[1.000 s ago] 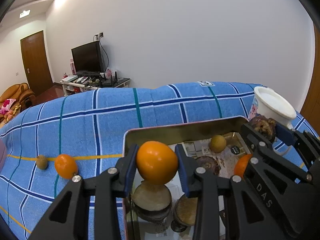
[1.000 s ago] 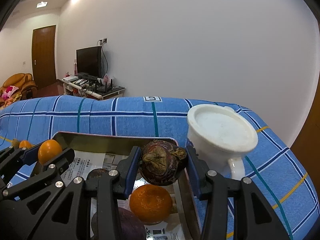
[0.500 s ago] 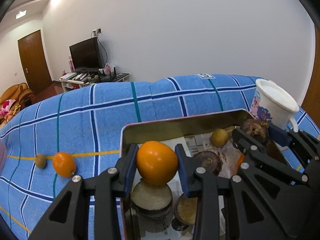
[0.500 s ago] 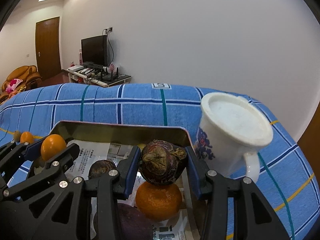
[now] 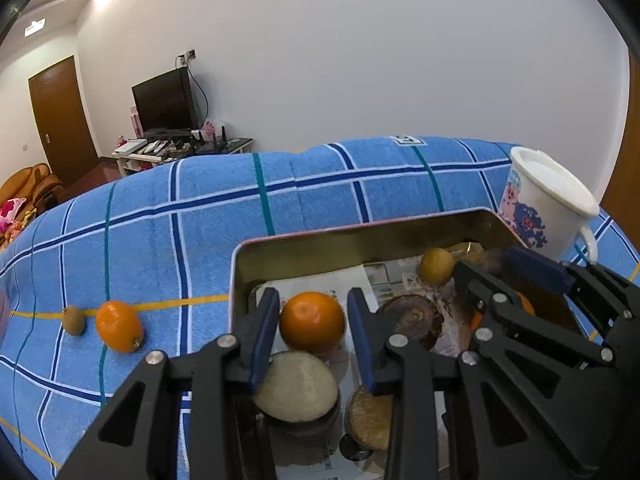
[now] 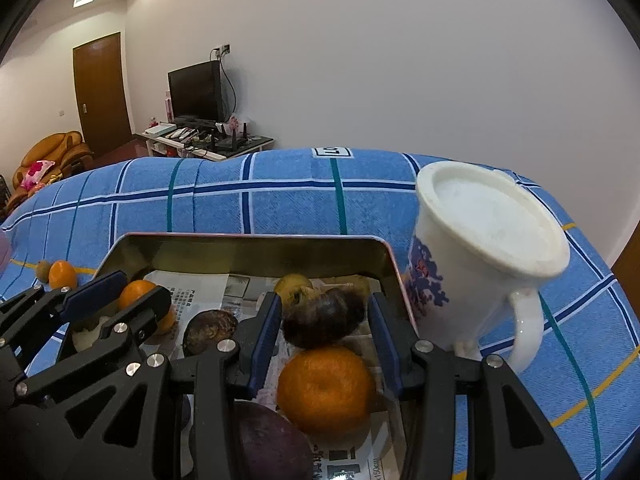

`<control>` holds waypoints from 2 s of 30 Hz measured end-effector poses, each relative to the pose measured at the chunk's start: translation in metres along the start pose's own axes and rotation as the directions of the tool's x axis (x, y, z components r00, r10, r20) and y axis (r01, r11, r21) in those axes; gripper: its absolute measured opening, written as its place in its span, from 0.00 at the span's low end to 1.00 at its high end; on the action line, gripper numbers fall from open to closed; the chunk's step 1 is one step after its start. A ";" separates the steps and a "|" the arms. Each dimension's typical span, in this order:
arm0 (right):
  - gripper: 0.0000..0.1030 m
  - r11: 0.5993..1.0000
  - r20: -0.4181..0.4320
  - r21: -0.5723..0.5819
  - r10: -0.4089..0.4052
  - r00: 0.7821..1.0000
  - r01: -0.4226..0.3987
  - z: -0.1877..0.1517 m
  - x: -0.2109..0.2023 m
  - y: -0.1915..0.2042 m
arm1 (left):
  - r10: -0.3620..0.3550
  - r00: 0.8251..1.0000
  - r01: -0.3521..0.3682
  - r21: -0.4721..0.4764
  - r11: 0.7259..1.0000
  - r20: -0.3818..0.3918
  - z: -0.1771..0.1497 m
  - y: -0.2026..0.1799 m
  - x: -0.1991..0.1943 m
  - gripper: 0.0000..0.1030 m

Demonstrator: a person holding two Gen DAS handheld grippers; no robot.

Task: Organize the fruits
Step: 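Open the right tool to release the brown fruit while the left tool releases the orange, then lift both open tools from the tin toward the loose orange and kiwi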

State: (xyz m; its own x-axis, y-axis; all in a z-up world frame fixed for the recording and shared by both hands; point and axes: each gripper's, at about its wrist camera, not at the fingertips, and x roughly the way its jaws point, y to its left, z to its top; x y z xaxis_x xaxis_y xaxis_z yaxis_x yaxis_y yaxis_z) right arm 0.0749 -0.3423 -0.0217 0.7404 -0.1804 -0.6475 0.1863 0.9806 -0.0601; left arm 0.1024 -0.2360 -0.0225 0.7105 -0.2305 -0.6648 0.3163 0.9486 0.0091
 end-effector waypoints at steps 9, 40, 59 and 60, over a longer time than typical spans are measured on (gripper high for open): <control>0.46 1.000 0.003 0.000 0.002 1.000 -0.002 -0.004 -0.002 0.002 | 0.014 1.000 -0.014 -0.001 1.000 0.003 -0.002 0.001 -0.005 0.36; 0.70 0.989 0.313 0.149 -0.037 0.949 -0.011 -0.015 -0.065 -0.014 | 0.149 0.963 -0.151 -0.009 0.988 0.226 -0.018 0.004 -0.062 0.99; 0.70 0.990 0.404 0.141 -0.081 0.911 0.025 -0.026 -0.092 -0.005 | 0.181 0.960 -0.179 -0.030 0.983 0.216 -0.032 0.024 -0.072 0.99; 0.70 0.990 0.406 0.141 -0.082 0.910 0.027 -0.027 -0.094 -0.003 | 0.180 0.961 -0.178 -0.029 0.984 0.211 -0.033 0.026 -0.072 0.99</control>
State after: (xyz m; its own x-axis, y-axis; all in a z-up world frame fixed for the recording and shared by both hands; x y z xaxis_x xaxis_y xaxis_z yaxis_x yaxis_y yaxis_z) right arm -0.0122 -0.3263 0.0189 0.9208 -0.2756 -0.2759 0.2949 0.9551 0.0301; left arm 0.0386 -0.1881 0.0012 0.8723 -0.0963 -0.4793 0.1665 0.9803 0.1060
